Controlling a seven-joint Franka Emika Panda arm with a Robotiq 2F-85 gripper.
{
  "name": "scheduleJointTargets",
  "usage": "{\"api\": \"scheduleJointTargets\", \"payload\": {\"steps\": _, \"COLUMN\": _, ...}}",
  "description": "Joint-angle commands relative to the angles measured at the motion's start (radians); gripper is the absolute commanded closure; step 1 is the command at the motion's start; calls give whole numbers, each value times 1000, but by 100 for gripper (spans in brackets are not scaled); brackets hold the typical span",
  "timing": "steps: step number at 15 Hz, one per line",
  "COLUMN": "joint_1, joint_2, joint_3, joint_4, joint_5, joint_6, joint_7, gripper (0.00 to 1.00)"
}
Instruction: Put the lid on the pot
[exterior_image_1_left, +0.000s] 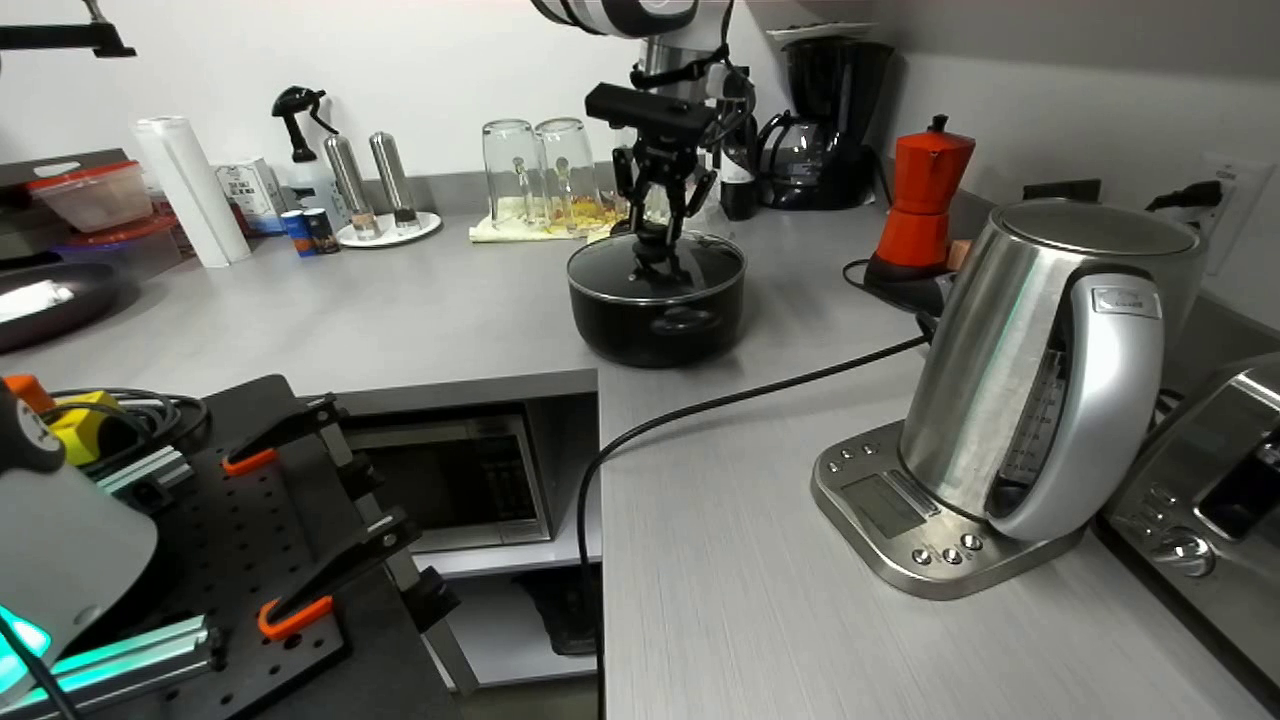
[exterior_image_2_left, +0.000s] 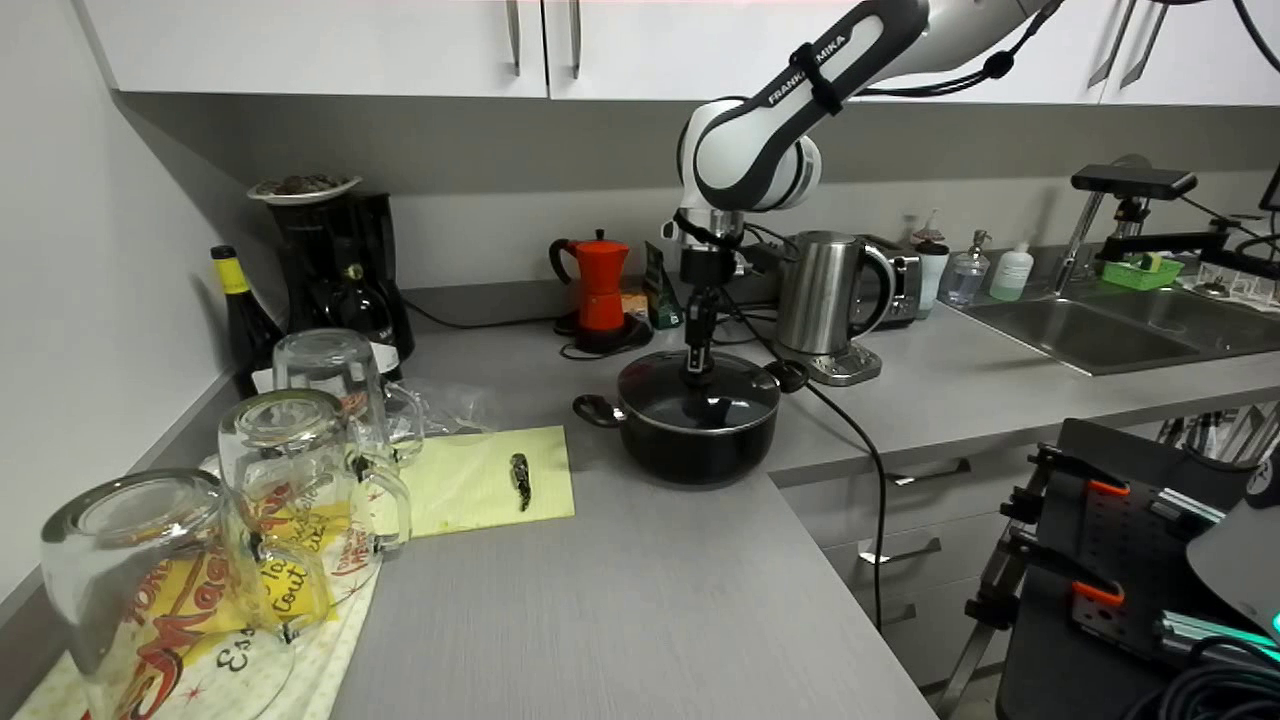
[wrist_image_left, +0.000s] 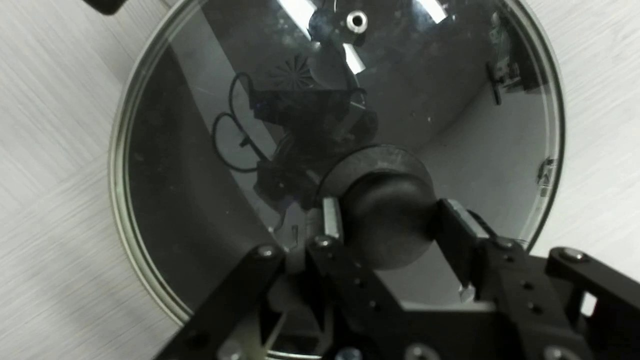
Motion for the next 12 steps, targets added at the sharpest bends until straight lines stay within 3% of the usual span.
{"api": "scheduleJointTargets", "payload": {"steps": 1, "joint_1": 16, "joint_2": 11, "joint_3": -13, "joint_4": 36, "joint_5": -16, "joint_6": -34, "joint_7": 22, "gripper": 74}}
{"api": "scheduleJointTargets", "payload": {"steps": 2, "joint_1": 16, "joint_2": 10, "joint_3": -13, "joint_4": 34, "joint_5": -15, "joint_6": -33, "joint_7": 23, "gripper": 74}}
{"api": "scheduleJointTargets", "payload": {"steps": 3, "joint_1": 15, "joint_2": 7, "joint_3": -12, "joint_4": 32, "joint_5": -13, "joint_6": -32, "joint_7": 22, "gripper": 28}}
{"api": "scheduleJointTargets", "payload": {"steps": 7, "joint_1": 17, "joint_2": -36, "joint_3": -3, "joint_4": 11, "joint_5": -7, "joint_6": -14, "joint_7": 15, "gripper": 2}}
{"api": "scheduleJointTargets", "payload": {"steps": 12, "joint_1": 46, "joint_2": -112, "joint_3": 1, "joint_4": 25, "joint_5": -9, "joint_6": -17, "joint_7": 37, "gripper": 0}}
